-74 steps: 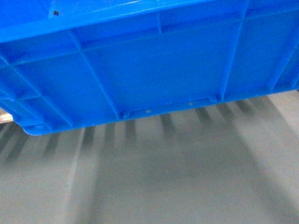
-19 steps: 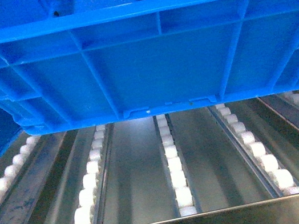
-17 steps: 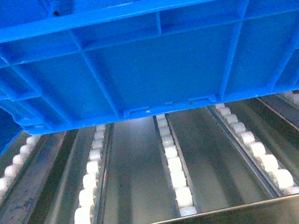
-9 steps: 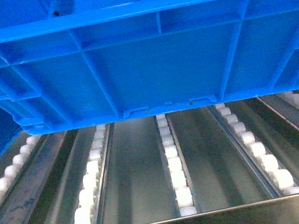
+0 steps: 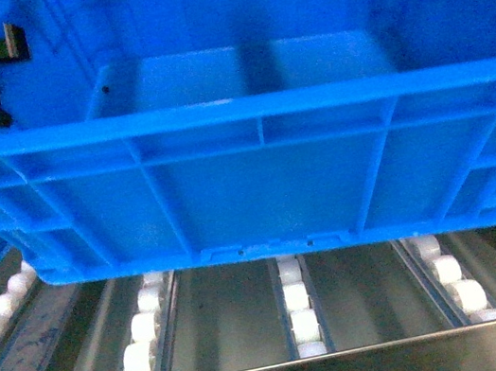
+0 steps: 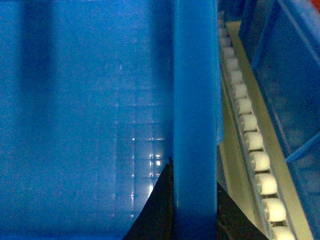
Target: Place box next to blue box on left shelf
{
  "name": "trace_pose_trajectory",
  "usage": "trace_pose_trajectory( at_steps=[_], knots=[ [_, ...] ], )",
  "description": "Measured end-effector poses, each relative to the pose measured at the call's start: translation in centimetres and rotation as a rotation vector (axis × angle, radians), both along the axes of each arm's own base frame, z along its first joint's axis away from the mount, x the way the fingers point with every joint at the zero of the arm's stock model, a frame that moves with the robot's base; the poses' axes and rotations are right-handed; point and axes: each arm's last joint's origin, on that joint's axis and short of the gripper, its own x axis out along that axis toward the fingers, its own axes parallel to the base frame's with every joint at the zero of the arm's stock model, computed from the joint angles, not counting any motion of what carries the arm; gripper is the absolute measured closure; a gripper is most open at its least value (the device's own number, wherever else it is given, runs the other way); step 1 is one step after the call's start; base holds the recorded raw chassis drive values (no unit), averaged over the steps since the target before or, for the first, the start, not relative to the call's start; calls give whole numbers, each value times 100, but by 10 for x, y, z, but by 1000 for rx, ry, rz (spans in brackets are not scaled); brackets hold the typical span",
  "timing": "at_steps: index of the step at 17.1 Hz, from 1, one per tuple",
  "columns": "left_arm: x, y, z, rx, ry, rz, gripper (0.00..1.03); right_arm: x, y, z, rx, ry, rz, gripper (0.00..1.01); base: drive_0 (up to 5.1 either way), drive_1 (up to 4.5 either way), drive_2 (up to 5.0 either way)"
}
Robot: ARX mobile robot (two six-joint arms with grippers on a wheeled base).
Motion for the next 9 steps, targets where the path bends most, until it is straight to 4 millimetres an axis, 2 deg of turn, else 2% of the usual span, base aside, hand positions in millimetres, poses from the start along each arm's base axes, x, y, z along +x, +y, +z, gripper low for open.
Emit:
trace_pose_trajectory(
  at_steps=[2, 6, 8, 9],
  knots=[
    [3, -1, -12, 5, 54, -3, 96, 4, -5, -12, 23, 60, -3, 92, 0, 0, 0],
    [8, -6, -22, 0, 66, -8, 96, 16, -12, -27, 52, 93, 2, 92, 0, 0, 0],
    [12, -7, -36, -1, 137, 0, 96, 20, -13, -37, 49, 138, 1, 92, 0, 0, 0],
    [15, -7, -35, -2, 151, -5, 97, 23, -16, -42, 54, 162, -7, 92, 0, 0, 0]
  ],
)
